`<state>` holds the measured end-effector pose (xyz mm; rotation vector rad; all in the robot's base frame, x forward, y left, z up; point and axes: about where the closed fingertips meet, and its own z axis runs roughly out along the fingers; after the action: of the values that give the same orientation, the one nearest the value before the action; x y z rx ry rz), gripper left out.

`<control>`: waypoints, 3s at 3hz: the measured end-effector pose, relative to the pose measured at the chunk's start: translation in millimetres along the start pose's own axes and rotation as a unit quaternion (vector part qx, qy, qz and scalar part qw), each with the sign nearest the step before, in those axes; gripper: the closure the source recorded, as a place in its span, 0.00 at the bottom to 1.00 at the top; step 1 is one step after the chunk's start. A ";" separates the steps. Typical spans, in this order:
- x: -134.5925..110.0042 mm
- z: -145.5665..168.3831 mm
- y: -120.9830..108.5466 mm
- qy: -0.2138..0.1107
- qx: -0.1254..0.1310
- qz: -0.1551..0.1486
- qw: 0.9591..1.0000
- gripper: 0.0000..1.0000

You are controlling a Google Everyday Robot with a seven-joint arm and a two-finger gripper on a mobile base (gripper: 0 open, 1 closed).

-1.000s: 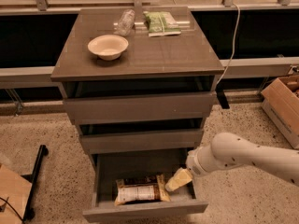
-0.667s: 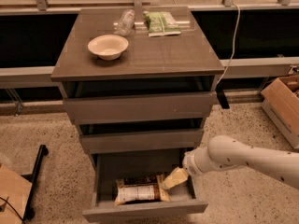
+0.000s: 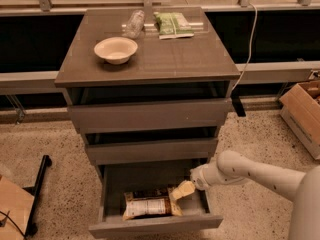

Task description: Pick brown chip bag from bottom drawer and place on counter

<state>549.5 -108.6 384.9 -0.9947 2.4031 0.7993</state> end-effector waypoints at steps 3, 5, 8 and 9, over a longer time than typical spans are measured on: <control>16.3 68.3 -31.4 -0.028 -0.031 0.048 0.998 0.00; 29.6 133.7 -47.0 -0.025 -0.059 0.095 0.993 0.00; 93.6 205.9 -54.7 0.042 -0.067 0.191 0.978 0.00; 108.5 219.9 -49.7 0.058 -0.073 0.211 0.973 0.18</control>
Offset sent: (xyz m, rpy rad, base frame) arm 0.0123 0.0035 -0.0406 0.0693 0.0417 -0.0178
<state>549.0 -49.4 141.8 -0.5971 2.7348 1.1043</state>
